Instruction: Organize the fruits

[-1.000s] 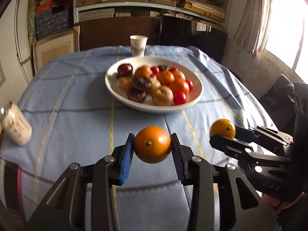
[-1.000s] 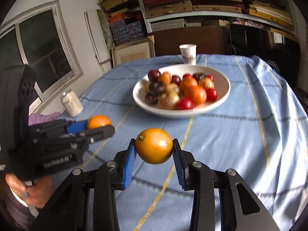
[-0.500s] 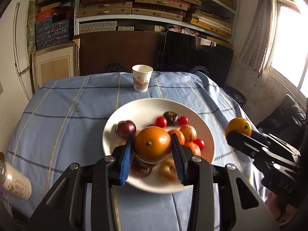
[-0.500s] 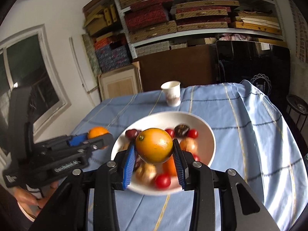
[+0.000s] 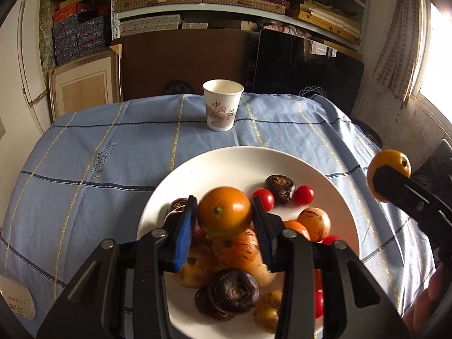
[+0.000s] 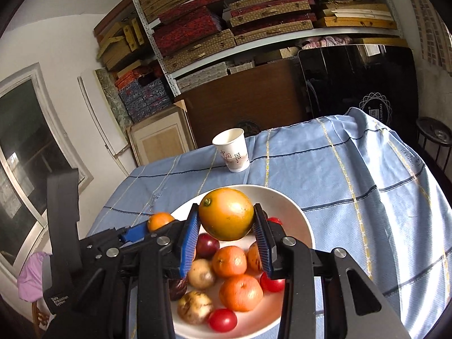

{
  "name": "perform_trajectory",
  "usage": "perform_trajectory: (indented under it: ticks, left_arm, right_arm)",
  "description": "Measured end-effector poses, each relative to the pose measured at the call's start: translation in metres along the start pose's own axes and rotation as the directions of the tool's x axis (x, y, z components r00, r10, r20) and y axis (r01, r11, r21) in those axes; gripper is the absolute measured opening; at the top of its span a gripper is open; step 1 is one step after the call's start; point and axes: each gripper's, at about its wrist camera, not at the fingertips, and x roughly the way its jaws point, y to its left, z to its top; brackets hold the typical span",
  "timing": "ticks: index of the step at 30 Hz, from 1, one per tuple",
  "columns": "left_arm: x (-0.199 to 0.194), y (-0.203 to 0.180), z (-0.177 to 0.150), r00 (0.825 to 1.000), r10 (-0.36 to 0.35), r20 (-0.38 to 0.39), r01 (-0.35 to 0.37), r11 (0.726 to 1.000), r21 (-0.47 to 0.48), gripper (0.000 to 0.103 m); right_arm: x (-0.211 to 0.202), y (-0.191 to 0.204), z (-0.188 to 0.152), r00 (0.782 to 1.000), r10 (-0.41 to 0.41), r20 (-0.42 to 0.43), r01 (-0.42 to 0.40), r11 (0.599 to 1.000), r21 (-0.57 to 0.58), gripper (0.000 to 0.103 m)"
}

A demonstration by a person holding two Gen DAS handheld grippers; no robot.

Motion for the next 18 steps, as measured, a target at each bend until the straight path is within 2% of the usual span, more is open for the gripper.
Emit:
perform_trajectory:
  ticks: [1,4,10,18]
  left_arm:
    - [0.0,0.002,0.001,1.0,0.008,0.011,-0.008,1.0,-0.005,0.055]
    - [-0.005,0.009,0.002,1.0,0.008,0.02,-0.008,1.0,-0.024,0.057]
    - [-0.03,0.03,0.009,0.998,0.029,0.062,-0.023,0.996,-0.09,0.07]
    - [-0.04,0.035,0.011,0.997,0.035,0.074,-0.027,0.995,-0.099,0.072]
  right_arm:
    - [0.003,-0.001,0.0,1.0,-0.003,-0.005,0.003,1.0,-0.002,0.038]
    - [0.007,-0.002,-0.001,1.0,-0.008,-0.016,0.008,1.0,-0.001,0.038]
    - [0.02,0.003,-0.006,0.998,-0.011,-0.058,0.01,1.0,-0.023,0.038]
    - [0.055,0.016,-0.017,0.989,-0.025,-0.149,0.015,0.998,-0.069,0.038]
